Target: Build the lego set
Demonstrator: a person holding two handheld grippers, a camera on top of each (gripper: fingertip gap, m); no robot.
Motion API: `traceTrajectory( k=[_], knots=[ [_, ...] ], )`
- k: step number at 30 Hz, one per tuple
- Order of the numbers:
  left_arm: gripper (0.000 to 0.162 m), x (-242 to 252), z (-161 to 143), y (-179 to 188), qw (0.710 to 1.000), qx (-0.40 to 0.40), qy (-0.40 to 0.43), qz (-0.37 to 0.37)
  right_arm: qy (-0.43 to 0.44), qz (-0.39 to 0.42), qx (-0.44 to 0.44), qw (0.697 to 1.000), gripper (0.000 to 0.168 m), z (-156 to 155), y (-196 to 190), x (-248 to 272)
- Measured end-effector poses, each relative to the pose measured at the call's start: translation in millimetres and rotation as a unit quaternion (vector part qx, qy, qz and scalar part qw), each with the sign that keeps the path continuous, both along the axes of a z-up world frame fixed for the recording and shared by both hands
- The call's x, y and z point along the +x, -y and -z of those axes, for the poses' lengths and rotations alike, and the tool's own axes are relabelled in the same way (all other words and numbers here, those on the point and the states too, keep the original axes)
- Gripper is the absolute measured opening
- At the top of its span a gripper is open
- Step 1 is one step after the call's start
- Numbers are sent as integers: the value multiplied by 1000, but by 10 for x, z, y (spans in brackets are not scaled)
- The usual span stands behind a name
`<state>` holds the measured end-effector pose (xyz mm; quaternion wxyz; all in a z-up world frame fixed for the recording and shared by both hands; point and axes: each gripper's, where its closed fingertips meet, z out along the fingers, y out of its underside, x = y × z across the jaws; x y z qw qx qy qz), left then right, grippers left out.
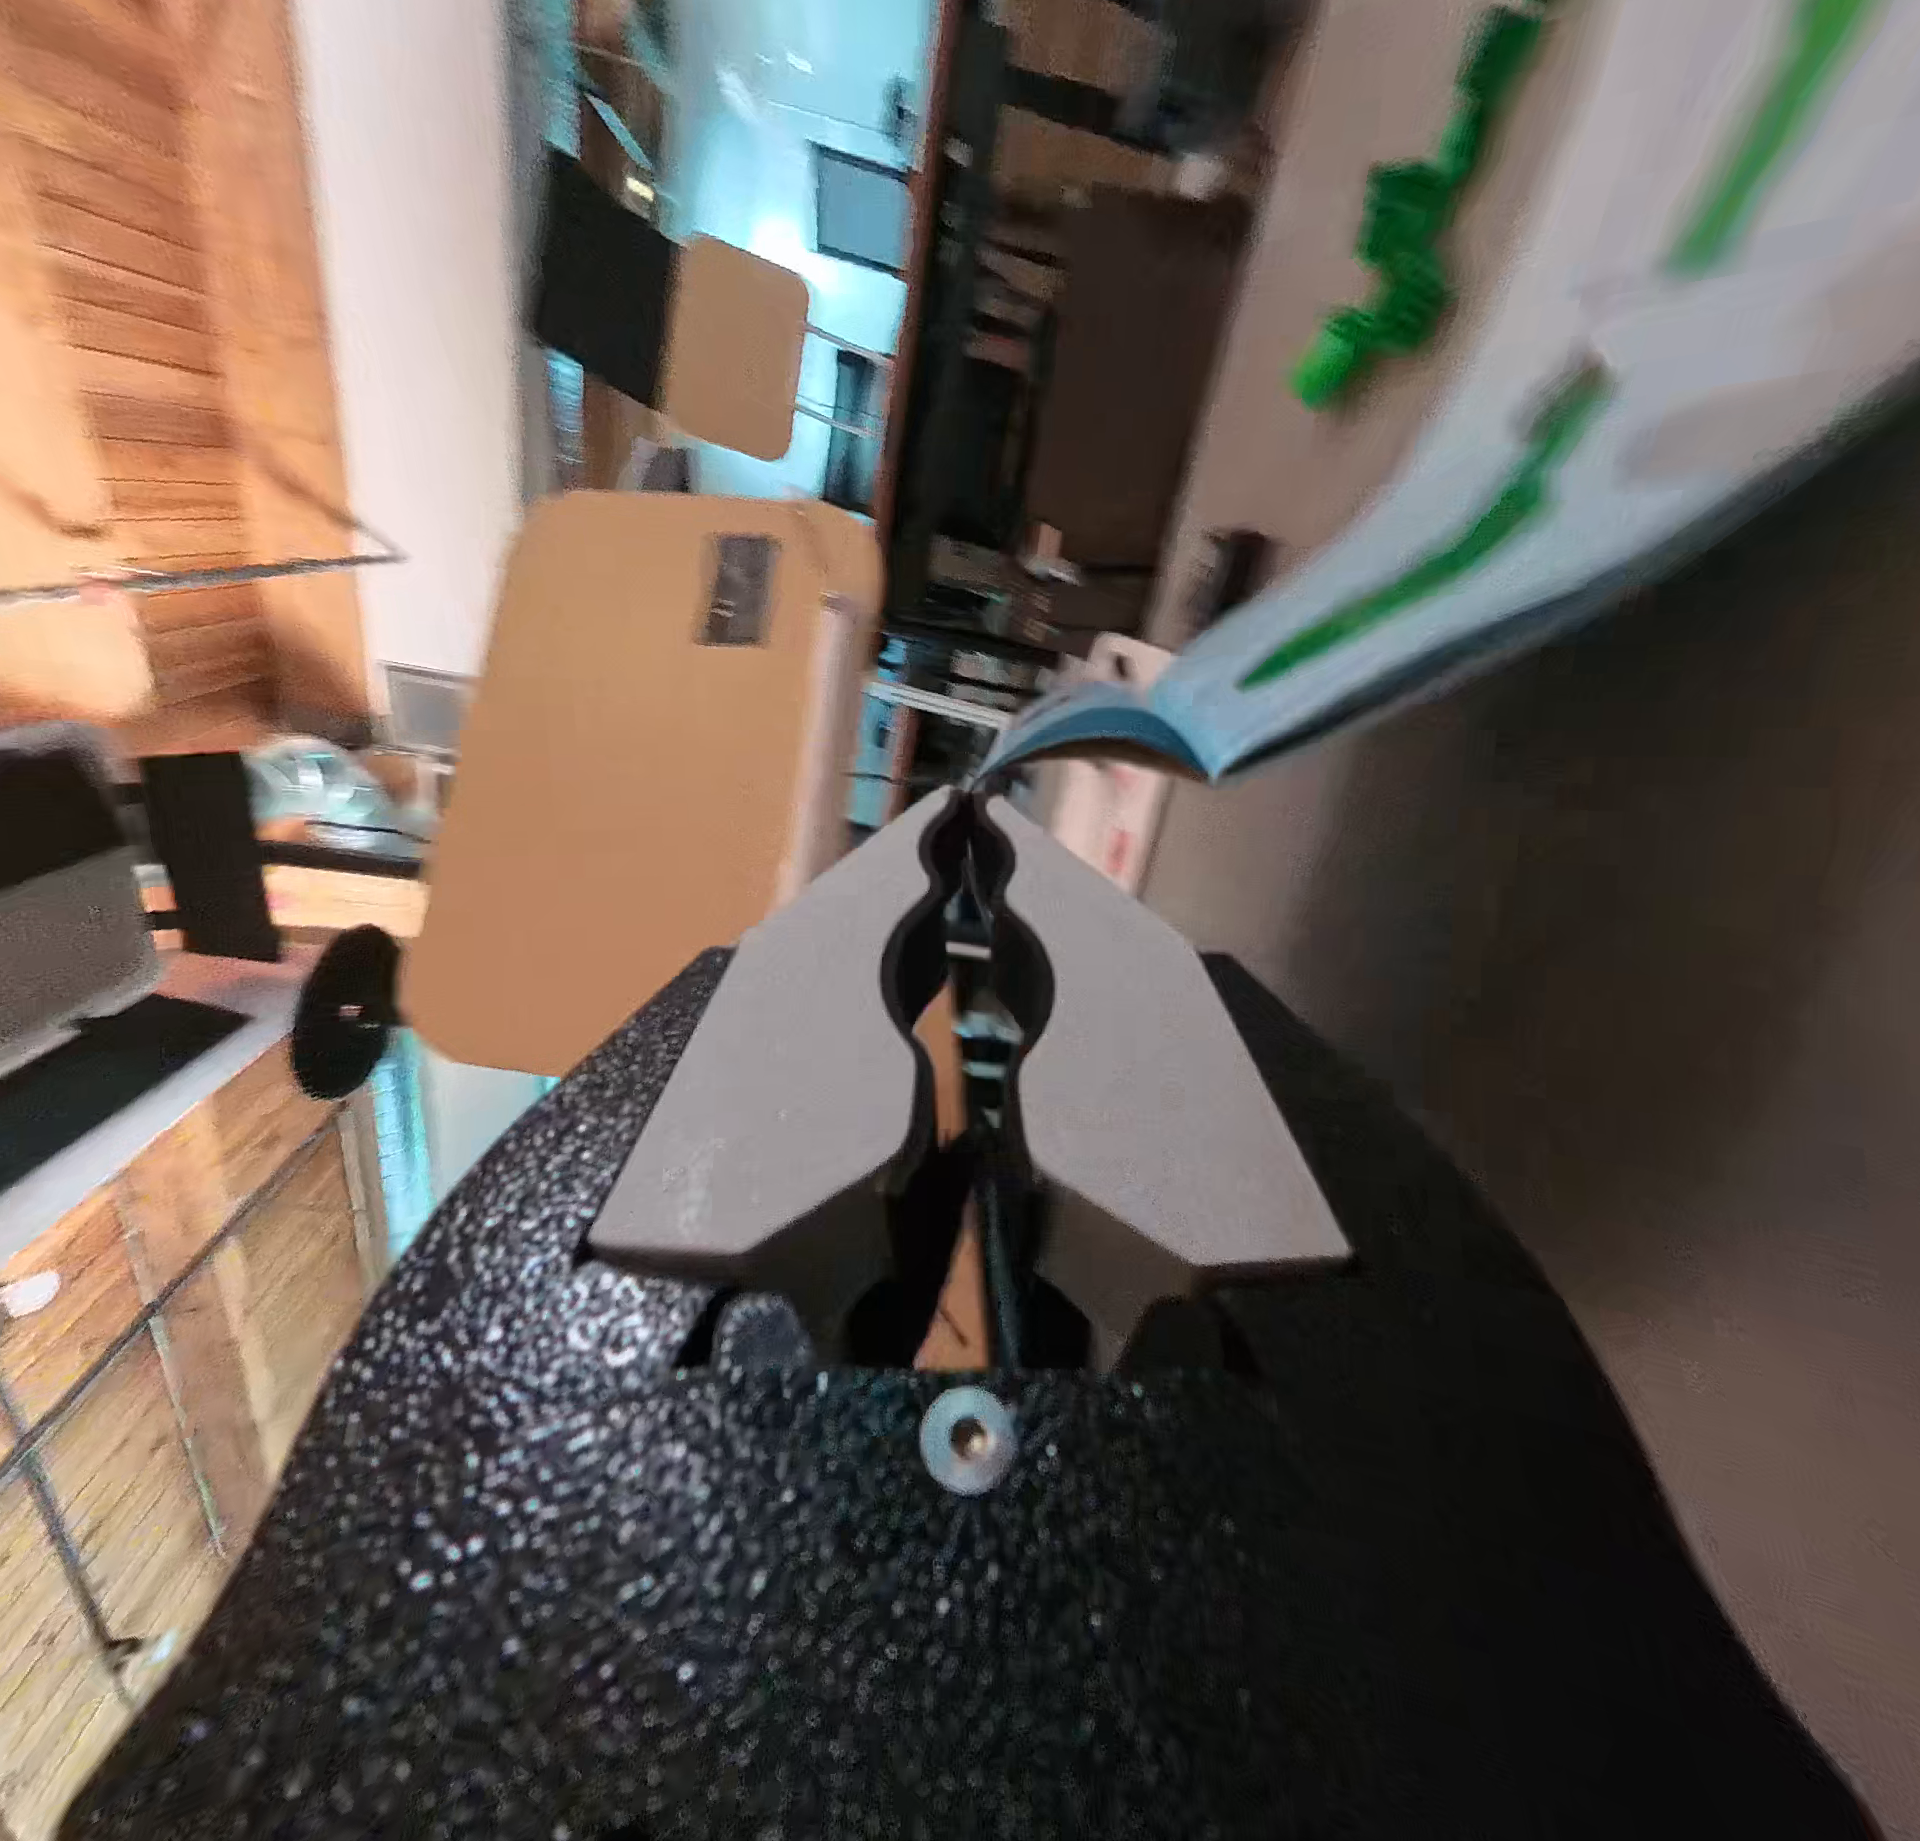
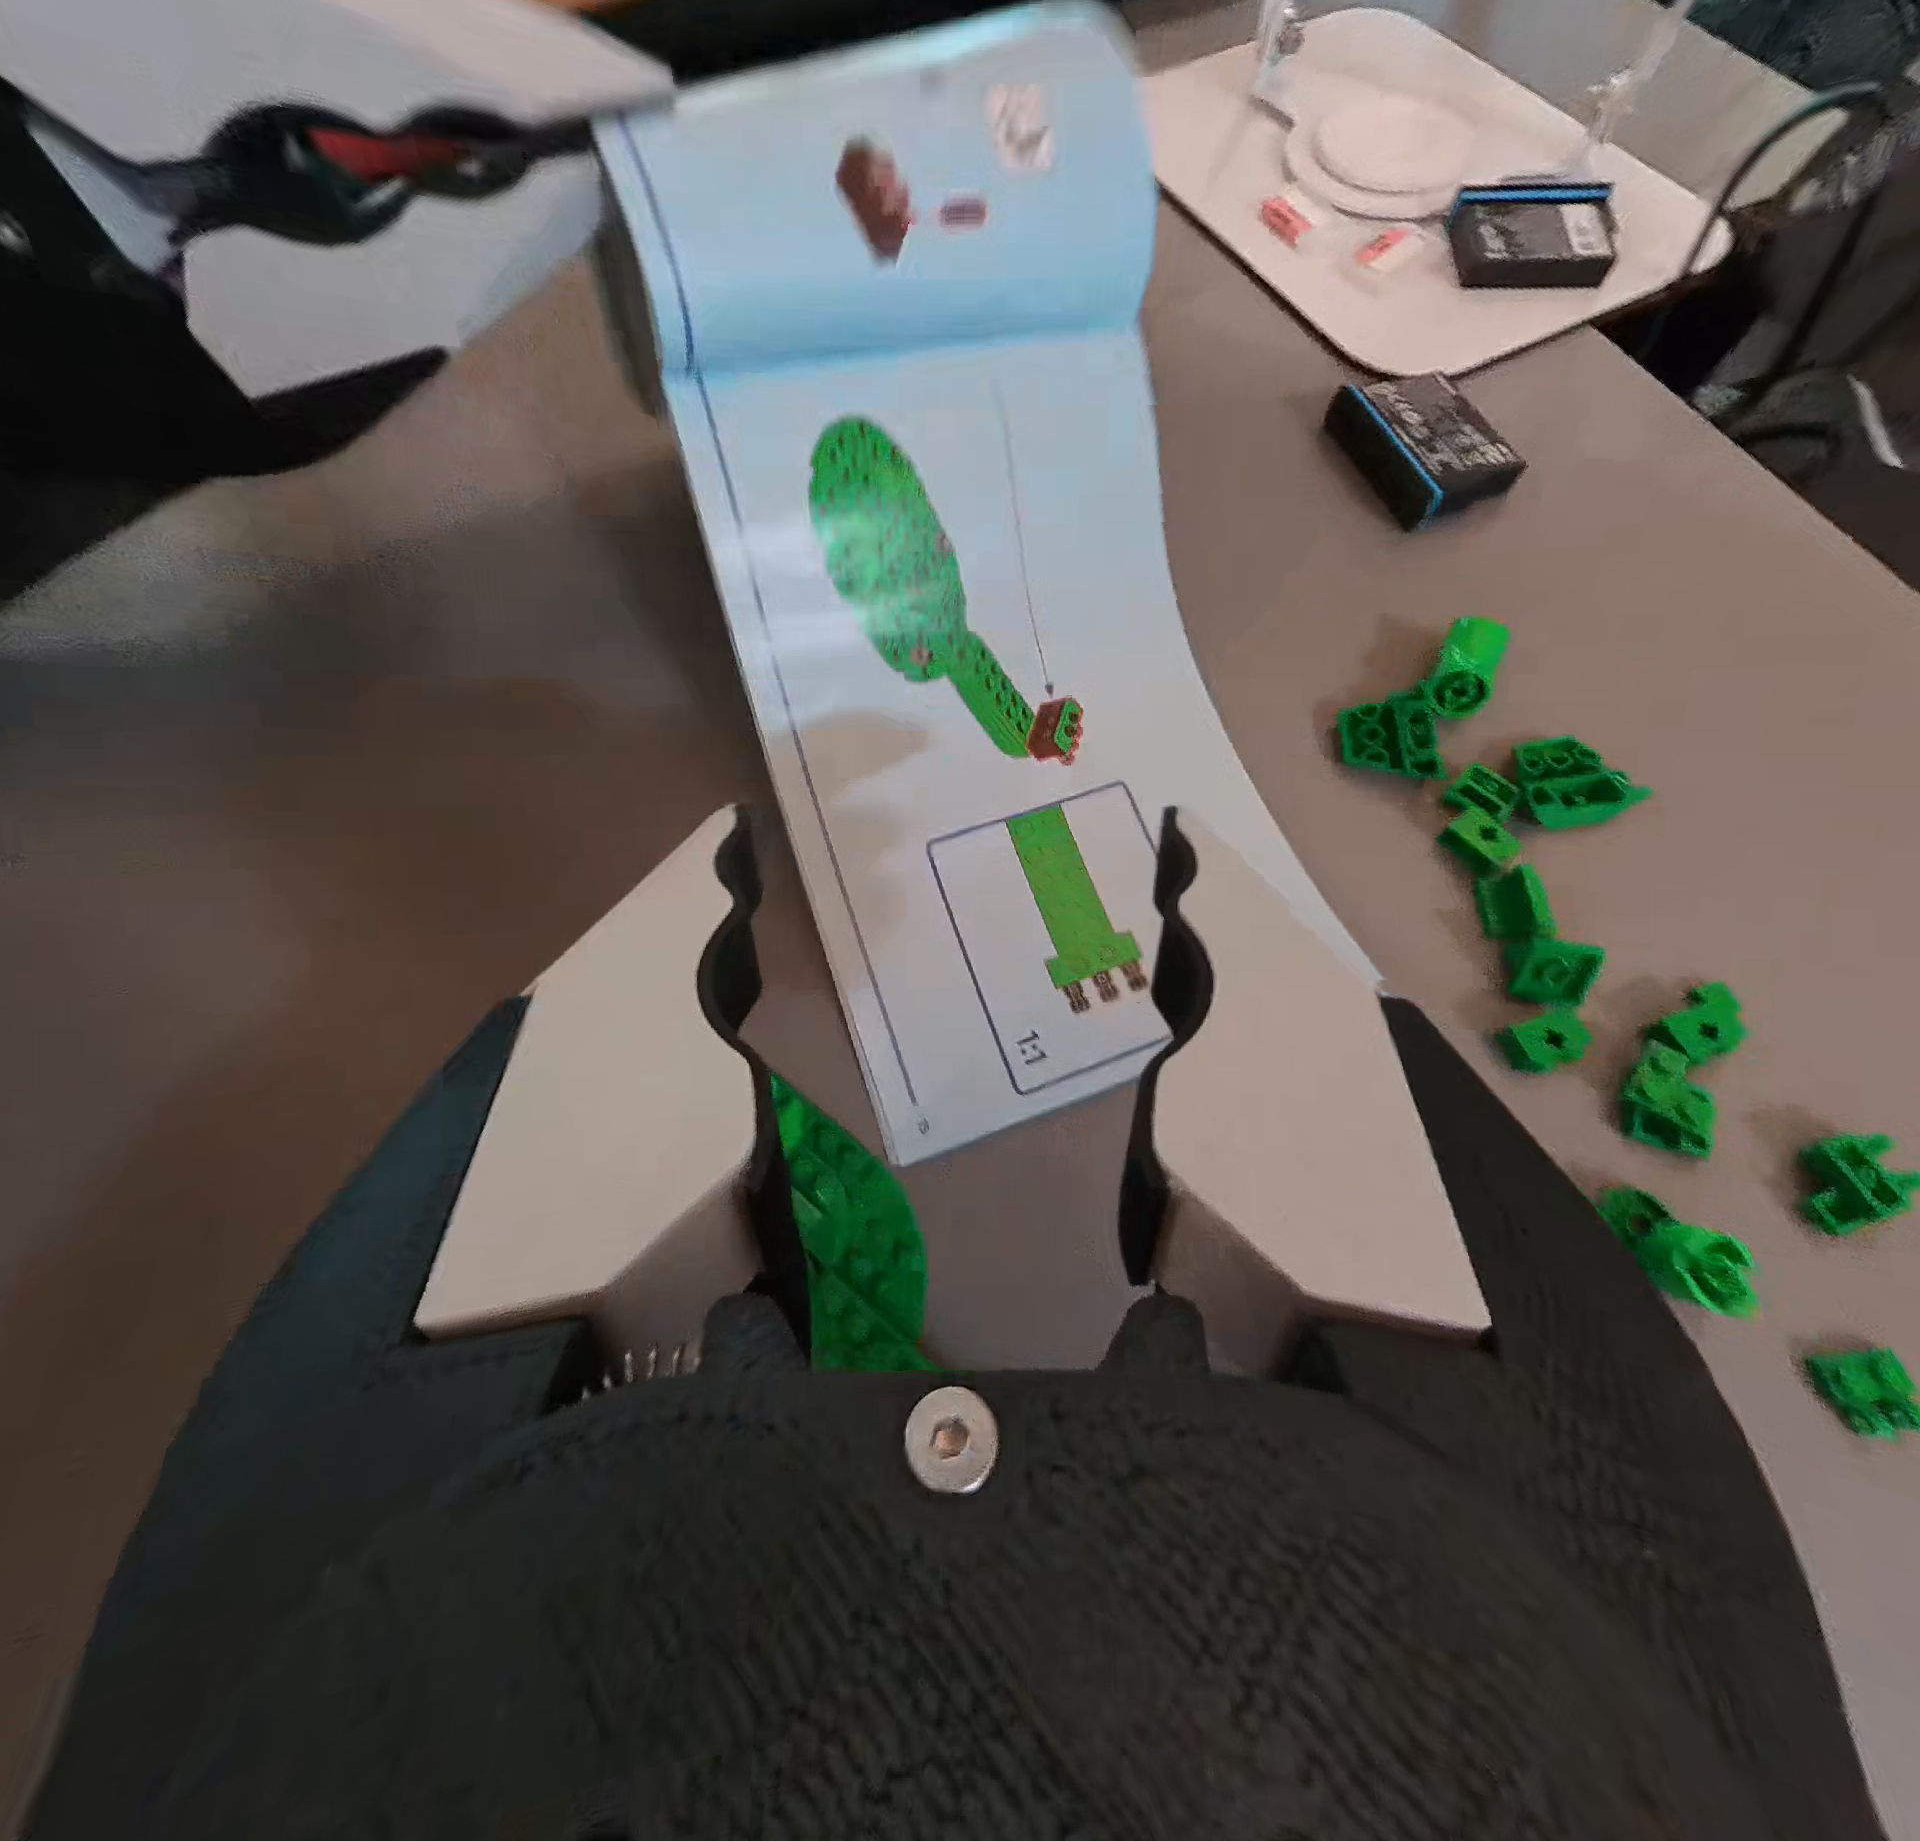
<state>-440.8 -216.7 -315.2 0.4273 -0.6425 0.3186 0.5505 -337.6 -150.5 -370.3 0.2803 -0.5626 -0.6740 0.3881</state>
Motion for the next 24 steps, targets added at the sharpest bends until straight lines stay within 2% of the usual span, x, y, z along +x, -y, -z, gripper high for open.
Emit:
traceTrajectory(
  k=[4, 7, 10, 12, 14, 16, 18, 19, 21, 22, 24],
  knots=[
    [0, 114, -851, -34, 990, 109, -69, 52, -52, 0, -168, 984, 86, -254, 135, -197],
    [0, 144, -1488, 19, 977, 179, -77, 84, -98, 12, -313, 945, 88, -463, 202, -364],
    [0, 181, -2018, 96, 963, 230, -87, 109, -131, 5, -432, 892, 91, -620, 364, -552],
    [0, 185, -2288, 137, 957, 251, -94, 114, -201, 14, -455, 867, 91, -808, 403, -679],
    [0, 181, -2516, 189, 949, 275, -97, 120, -229, 2, -479, 847, 93, -950, 575, -783],
    [0, 164, -2688, 225, 945, 289, -102, 119, -231, -16, -543, 807, 97, -1051, 749, -883],
    [0, 178, -2811, 258, 940, 299, -109, 123, -238, -51, -626, 741, 97, -1205, 853, -913],
    [0, 186, -2851, 277, 939, 301, -113, 123, -254, -69, -656, 707, 95, -1301, 857, -894],
    [0, 189, -2888, 316, 938, 301, -125, 118, -286, -105, -677, 670, 78, -1457, 859, -797],
    [0, 181, -2884, 341, 938, 299, -132, 114, -303, -124, -681, 655, 65, -1534, 831, -717],
    [0, 138, -2833, 401, 939, 295, -144, 103, -334, -128, -673, 647, 27, -1619, 693, -606]
  ],
)
